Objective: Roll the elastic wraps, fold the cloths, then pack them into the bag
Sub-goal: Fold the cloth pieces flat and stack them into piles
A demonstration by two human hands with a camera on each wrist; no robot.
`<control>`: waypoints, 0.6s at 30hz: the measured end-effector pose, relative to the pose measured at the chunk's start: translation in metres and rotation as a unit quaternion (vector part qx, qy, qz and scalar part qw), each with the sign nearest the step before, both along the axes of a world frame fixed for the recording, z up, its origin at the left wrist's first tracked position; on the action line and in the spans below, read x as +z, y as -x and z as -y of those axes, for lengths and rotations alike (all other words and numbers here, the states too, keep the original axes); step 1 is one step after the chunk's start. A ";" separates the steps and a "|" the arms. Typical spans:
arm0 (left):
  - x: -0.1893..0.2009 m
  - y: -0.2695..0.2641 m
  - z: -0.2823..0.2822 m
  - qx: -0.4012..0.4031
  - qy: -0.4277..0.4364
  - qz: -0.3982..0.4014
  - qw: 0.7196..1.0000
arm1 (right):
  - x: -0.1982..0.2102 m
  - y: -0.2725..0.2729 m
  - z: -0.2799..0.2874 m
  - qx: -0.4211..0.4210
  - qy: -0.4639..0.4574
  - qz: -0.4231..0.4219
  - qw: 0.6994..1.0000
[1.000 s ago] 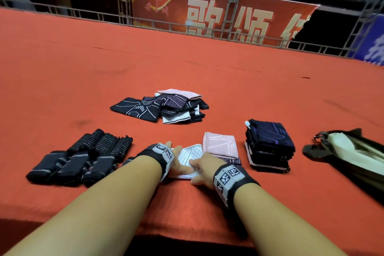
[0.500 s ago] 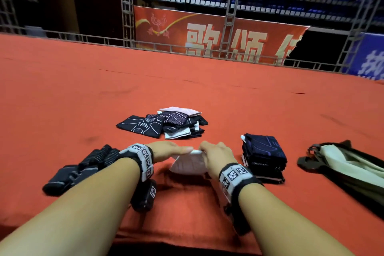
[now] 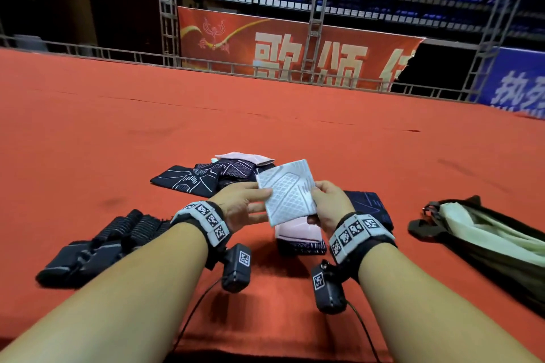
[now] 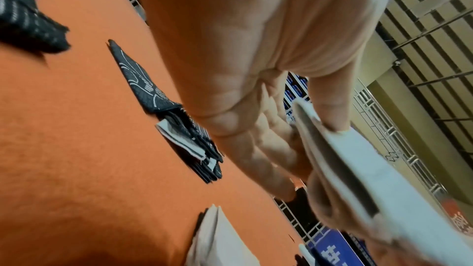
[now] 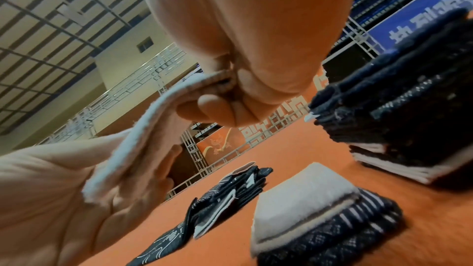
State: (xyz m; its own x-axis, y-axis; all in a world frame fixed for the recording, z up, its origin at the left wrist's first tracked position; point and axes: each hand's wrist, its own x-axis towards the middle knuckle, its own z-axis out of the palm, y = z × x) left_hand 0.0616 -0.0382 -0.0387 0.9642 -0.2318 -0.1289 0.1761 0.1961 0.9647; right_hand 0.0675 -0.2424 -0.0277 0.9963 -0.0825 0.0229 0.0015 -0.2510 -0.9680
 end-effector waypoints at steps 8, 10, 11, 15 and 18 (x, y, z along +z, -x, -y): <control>-0.011 -0.031 0.021 0.061 -0.042 0.024 0.997 | -0.021 -0.013 0.010 0.030 0.091 -0.010 0.995; -0.020 -0.045 0.024 0.093 -0.104 0.050 0.989 | -0.023 -0.016 0.009 0.016 0.187 -0.004 0.982; -0.026 -0.052 0.027 0.111 -0.169 0.068 0.977 | -0.026 -0.020 0.010 0.009 0.219 -0.010 0.976; -0.041 -0.069 0.041 0.139 -0.425 0.118 0.887 | -0.035 -0.028 0.007 -0.003 0.302 -0.062 0.951; -0.050 -0.079 0.049 0.131 -0.455 0.091 0.876 | -0.047 -0.037 0.008 0.004 0.418 -0.088 0.904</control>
